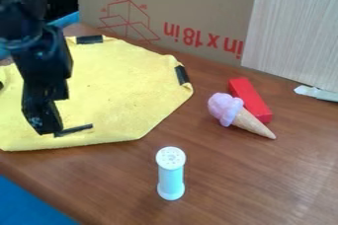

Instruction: Fold the cloth from bottom right to top left

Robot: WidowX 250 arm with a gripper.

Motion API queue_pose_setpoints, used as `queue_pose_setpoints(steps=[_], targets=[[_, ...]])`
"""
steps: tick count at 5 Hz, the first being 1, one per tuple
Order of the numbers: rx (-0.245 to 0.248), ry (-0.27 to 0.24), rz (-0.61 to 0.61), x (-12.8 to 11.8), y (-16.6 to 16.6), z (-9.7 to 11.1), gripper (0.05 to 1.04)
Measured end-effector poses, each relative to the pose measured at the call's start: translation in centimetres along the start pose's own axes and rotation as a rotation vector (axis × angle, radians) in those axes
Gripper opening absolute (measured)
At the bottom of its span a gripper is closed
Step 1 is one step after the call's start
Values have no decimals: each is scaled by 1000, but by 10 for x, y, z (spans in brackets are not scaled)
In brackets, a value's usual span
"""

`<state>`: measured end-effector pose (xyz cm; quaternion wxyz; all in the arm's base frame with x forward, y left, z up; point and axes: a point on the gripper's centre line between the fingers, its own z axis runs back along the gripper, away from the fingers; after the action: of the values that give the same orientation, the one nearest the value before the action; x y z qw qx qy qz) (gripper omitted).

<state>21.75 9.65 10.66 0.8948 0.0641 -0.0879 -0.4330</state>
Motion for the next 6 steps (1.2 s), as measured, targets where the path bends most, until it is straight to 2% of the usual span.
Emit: queue_pose_setpoints(steps=[2,3,5,6], targets=[[-41,41,11,-3,2,-15,999],[-40,49,23,-3,3,-19,999],[-73,82,31,-3,2,-33,999],[-85,95,25,-1,2,-38,948]])
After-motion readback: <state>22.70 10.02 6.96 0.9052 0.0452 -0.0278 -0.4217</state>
